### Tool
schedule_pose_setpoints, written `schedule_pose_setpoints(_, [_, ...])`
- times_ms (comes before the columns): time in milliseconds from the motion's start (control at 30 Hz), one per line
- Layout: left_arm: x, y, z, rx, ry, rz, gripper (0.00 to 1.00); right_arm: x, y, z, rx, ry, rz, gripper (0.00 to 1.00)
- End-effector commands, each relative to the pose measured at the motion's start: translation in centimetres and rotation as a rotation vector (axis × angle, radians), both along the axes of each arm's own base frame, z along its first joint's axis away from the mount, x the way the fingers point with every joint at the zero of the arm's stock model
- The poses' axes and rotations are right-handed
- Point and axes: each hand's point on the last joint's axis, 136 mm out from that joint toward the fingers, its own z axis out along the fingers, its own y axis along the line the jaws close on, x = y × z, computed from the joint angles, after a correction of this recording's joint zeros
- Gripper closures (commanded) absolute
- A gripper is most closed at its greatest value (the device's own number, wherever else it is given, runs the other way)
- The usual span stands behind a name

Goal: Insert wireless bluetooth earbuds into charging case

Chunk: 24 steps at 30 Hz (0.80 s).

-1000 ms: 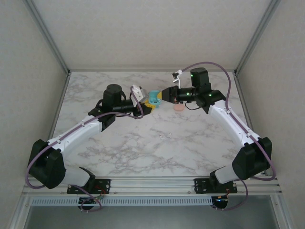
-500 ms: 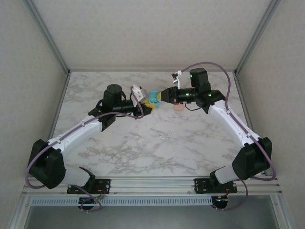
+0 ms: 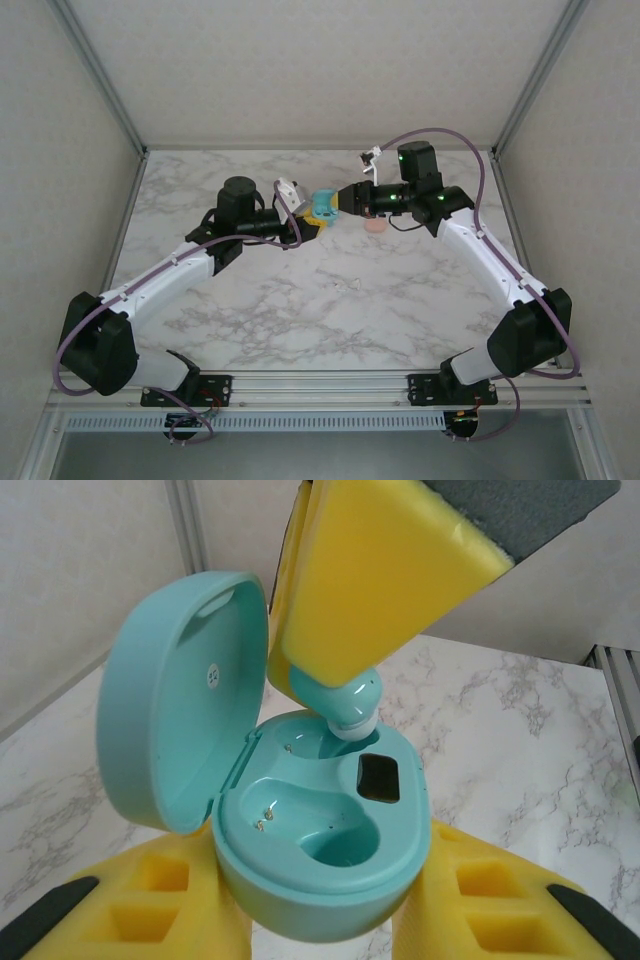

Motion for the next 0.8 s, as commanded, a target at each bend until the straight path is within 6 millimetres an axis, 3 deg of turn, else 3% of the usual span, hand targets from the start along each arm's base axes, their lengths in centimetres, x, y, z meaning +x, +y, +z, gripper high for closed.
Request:
schedule_pose_setpoints(0, [-0.1, -0.8, 2.3, -0.054, -0.048, -0.03, 0.77, 0.1, 0.5, 0.5, -0.012, -0.019, 0.007, 0.78])
schedule_pose_setpoints(367, [-0.2, -0.8, 2.3, -0.055, -0.049, -0.032, 0.77, 0.4, 0.7, 0.5, -0.007, -0.023, -0.003, 0.78])
schedule_pose_setpoints(533, [-0.2, -0.7, 2.4, -0.057, -0.051, -0.032, 0.77, 0.5, 0.3, -0.1, -0.043, -0.025, -0.019, 0.71])
schedule_pose_setpoints(767, [-0.2, -0.7, 2.6, -0.059, -0.054, -0.029, 0.77, 0.4, 0.1, 0.6, -0.04, -0.04, -0.026, 0.65])
